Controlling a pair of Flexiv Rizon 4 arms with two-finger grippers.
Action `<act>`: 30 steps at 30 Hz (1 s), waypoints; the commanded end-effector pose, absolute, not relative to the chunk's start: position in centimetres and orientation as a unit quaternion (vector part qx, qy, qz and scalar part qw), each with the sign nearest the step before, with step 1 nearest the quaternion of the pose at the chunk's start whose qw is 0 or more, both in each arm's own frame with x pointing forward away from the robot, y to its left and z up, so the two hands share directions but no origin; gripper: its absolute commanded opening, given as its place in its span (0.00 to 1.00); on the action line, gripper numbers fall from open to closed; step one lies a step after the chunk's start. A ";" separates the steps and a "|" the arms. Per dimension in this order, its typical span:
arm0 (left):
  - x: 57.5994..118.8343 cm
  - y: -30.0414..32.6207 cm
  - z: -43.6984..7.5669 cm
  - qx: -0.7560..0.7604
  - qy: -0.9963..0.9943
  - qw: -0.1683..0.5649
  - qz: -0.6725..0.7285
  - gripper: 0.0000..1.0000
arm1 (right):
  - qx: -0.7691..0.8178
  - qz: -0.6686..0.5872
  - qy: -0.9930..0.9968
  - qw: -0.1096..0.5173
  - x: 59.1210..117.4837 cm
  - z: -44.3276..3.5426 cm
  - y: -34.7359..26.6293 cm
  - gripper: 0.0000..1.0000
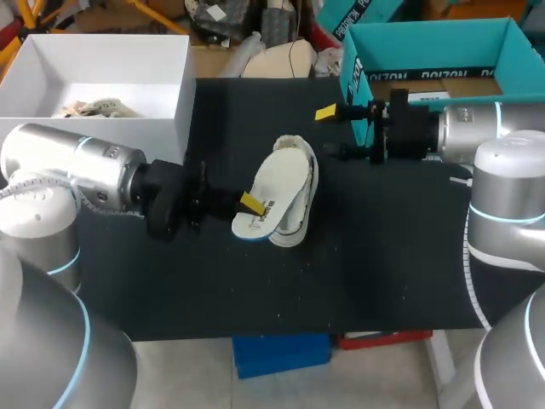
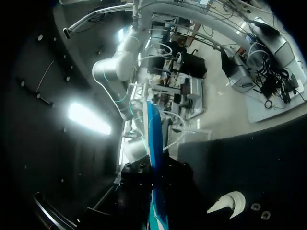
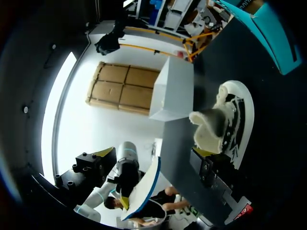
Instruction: Take the shoe out of the shoebox, open the shoe tongue, remove and reinsert the insole, then place the shoe into the shoebox
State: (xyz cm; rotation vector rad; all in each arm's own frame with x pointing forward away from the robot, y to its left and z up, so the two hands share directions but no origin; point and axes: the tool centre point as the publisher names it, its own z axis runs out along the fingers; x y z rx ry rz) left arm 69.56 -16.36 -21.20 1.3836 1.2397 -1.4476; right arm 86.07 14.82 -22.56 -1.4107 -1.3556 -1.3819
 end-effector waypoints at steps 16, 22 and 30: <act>78.8 -18.3 -26.6 0.596 0.446 0.481 -0.463 0.00 | -0.549 -0.538 -0.526 0.363 86.0 -22.6 15.0 1.00; 80.8 -19.0 -27.6 0.589 0.446 0.494 -0.458 0.00 | -0.549 -0.538 -0.526 0.363 86.0 -22.6 15.0 1.00; 80.7 -19.6 -27.9 0.594 0.440 0.503 -0.447 0.00 | -0.549 -0.538 -0.526 0.363 86.0 -22.6 15.0 1.00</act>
